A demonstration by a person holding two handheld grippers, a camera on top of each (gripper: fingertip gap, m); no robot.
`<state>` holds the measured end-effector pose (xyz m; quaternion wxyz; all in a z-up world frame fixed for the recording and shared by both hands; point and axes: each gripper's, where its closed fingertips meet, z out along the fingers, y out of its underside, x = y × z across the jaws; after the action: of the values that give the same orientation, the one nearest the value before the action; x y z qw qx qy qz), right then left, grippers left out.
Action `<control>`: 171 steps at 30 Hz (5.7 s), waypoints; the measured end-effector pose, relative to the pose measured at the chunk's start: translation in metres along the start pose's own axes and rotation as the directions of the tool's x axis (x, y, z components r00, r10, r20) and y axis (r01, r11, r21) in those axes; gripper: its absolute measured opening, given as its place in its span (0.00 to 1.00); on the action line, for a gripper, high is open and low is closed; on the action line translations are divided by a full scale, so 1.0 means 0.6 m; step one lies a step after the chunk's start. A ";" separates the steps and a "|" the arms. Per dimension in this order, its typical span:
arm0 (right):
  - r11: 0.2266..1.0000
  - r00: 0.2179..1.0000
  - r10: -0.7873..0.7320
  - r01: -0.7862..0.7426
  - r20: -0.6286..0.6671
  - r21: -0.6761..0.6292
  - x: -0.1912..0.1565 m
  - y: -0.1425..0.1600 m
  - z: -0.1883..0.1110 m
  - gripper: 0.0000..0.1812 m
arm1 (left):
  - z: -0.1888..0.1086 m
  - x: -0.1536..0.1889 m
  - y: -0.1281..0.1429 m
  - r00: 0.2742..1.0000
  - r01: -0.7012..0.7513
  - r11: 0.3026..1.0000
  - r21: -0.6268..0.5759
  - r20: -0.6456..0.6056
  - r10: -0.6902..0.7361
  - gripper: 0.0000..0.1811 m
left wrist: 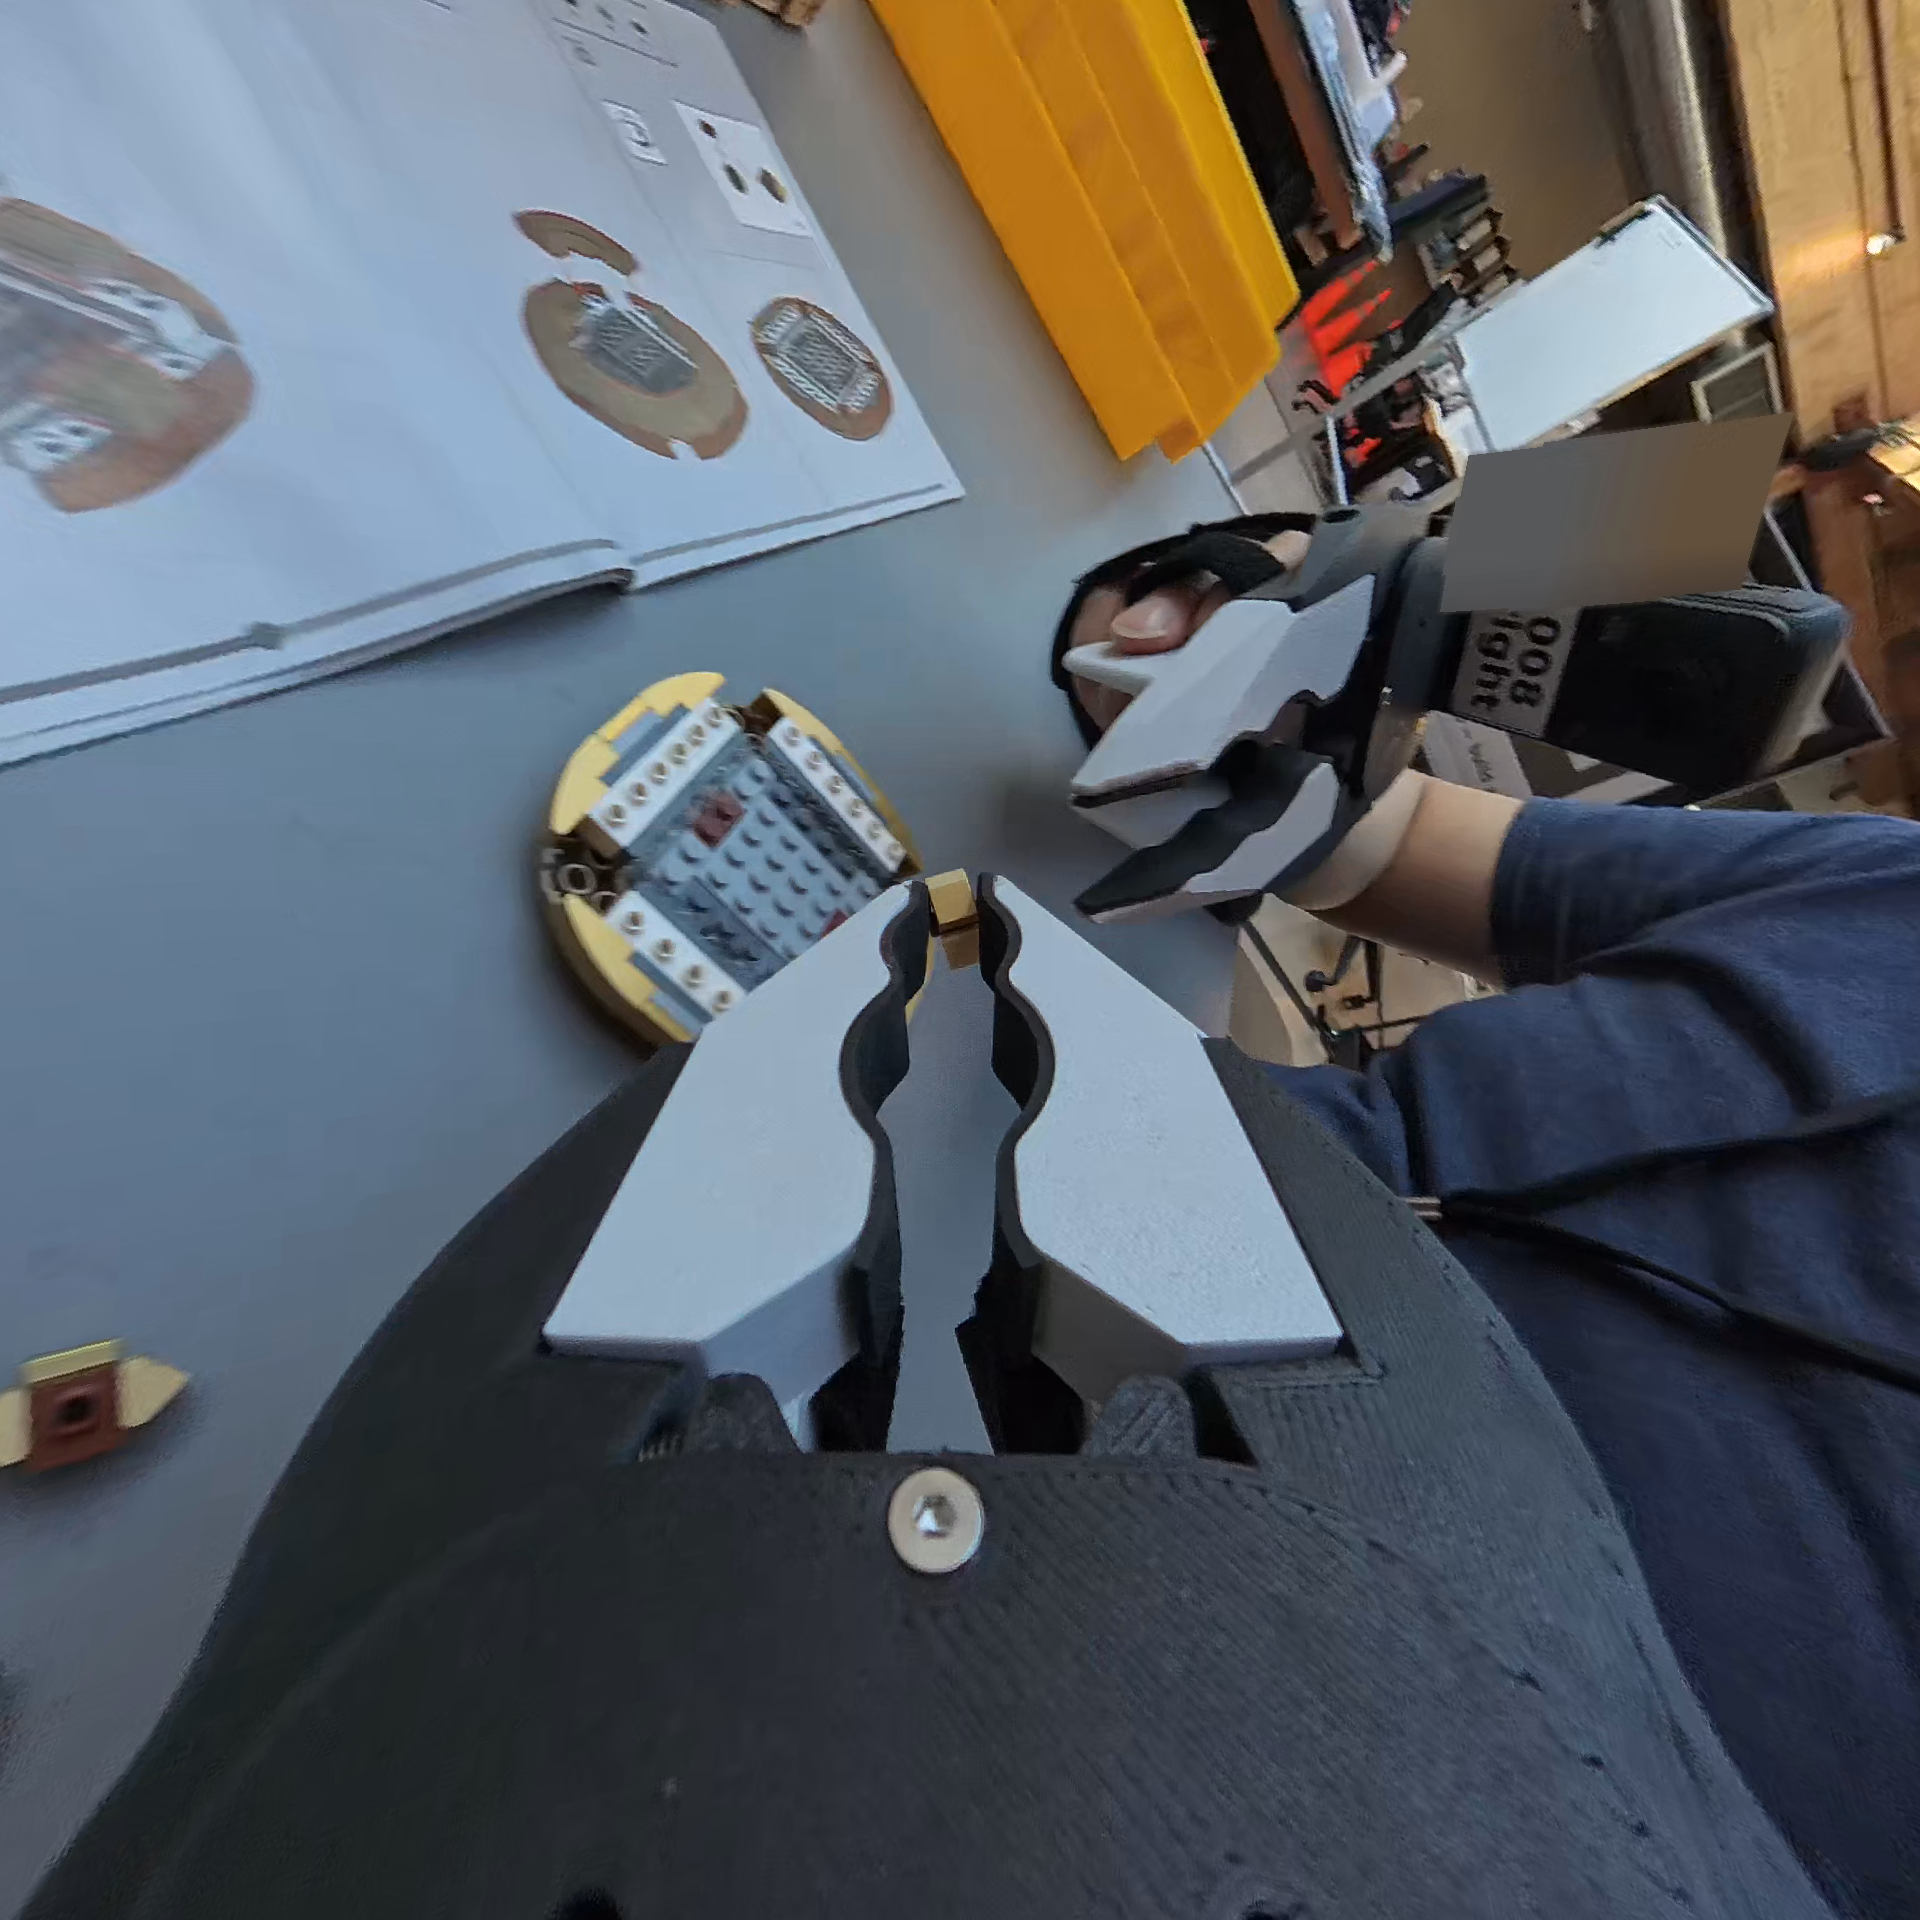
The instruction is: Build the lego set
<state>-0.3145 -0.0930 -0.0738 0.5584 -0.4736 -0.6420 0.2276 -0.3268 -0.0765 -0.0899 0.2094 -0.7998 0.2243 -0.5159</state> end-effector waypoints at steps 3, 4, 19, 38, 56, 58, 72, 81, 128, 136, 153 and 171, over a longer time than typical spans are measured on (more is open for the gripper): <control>0.999 1.000 0.020 -0.020 -0.006 -0.045 0.006 0.020 0.004 0.13 | -0.004 -0.040 -0.013 0.999 0.003 1.000 0.006 0.045 -0.003 0.04; 0.998 1.000 0.024 -0.024 -0.007 -0.058 0.007 0.026 0.006 0.13 | -0.003 -0.049 -0.018 0.999 0.015 1.000 0.008 0.048 -0.016 0.04; 0.993 0.998 0.061 -0.060 0.014 -0.102 0.006 0.054 0.015 0.13 | 0.007 -0.102 -0.021 0.997 0.039 0.999 -0.025 0.067 -0.038 0.04; 0.990 0.997 0.057 -0.063 -0.050 -0.129 0.040 0.070 0.003 0.13 | 0.003 -0.098 -0.027 0.998 0.063 0.997 0.043 0.028 -0.064 0.04; 0.970 0.420 0.139 -0.242 -0.897 0.037 0.347 0.151 -0.410 0.12 | -0.047 -0.060 -0.077 0.996 -0.065 0.942 0.330 -0.037 0.082 0.04; 0.967 0.429 0.159 -0.251 -0.889 0.051 0.347 0.155 -0.408 0.12 | -0.045 -0.059 -0.076 0.995 -0.072 0.942 0.327 -0.036 0.088 0.04; 0.959 0.472 0.198 -0.276 -0.859 0.069 0.342 0.160 -0.389 0.11 | -0.035 -0.061 -0.073 0.995 -0.076 0.946 0.317 -0.033 0.091 0.04; 0.950 0.556 0.252 -0.298 -0.792 0.093 0.329 0.160 -0.347 0.11 | -0.029 -0.073 -0.077 0.999 -0.042 0.940 0.338 0.005 0.043 0.04; 0.830 0.877 0.459 -0.481 -0.143 -0.282 0.074 0.084 0.104 0.04 | -0.015 -0.090 -0.072 0.979 0.202 0.903 0.380 -0.091 -0.181 0.05; 0.791 0.863 0.499 -0.493 -0.085 -0.362 0.042 0.098 0.100 0.03 | -0.027 -0.101 -0.069 0.980 0.199 0.905 0.376 -0.058 -0.191 0.07; 0.732 0.844 0.524 -0.514 -0.113 -0.448 0.029 0.108 0.112 0.03 | -0.028 -0.093 -0.058 0.997 0.051 0.959 0.280 0.049 -0.067 0.12; 0.759 0.843 0.520 -0.529 -0.136 -0.380 0.068 0.119 0.065 0.04 | -0.006 -0.101 -0.035 0.992 0.115 0.976 0.183 0.031 -0.123 0.11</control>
<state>-0.3228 -0.0164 -0.1229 0.3696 -0.7412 -0.5101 0.2319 -0.3496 -0.0252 -0.1208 0.2547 -0.8002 0.1238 -0.5286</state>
